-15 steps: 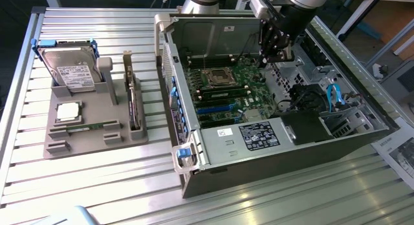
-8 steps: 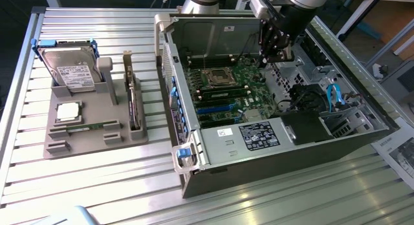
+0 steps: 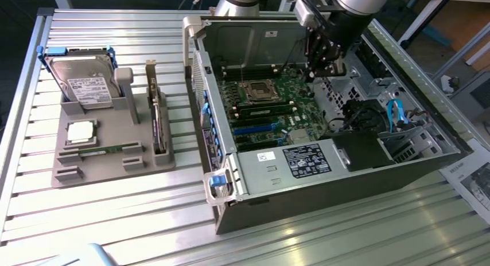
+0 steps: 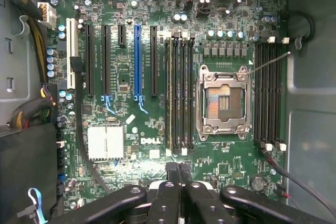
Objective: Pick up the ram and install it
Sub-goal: 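Press down the ram until it locks into place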
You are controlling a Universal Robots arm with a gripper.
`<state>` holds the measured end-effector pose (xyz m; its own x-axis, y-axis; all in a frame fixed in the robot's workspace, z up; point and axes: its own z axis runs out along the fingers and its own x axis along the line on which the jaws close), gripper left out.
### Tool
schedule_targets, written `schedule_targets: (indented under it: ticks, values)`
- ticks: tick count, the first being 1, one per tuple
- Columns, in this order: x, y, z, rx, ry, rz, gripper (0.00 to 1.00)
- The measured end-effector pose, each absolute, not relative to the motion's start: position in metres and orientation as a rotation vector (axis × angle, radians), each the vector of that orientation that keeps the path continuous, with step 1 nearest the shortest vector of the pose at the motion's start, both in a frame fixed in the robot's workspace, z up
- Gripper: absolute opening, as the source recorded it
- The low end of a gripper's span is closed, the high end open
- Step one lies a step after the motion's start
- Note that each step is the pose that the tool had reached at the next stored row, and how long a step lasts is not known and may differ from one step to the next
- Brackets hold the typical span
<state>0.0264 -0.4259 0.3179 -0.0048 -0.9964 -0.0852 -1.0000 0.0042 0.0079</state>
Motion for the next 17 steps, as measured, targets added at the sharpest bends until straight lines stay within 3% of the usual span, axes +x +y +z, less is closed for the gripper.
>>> schedule_targets:
  ticks: [17]
  values:
    - [0.026,-0.426,0.285,-2.176,2.186,0.101,0.1]
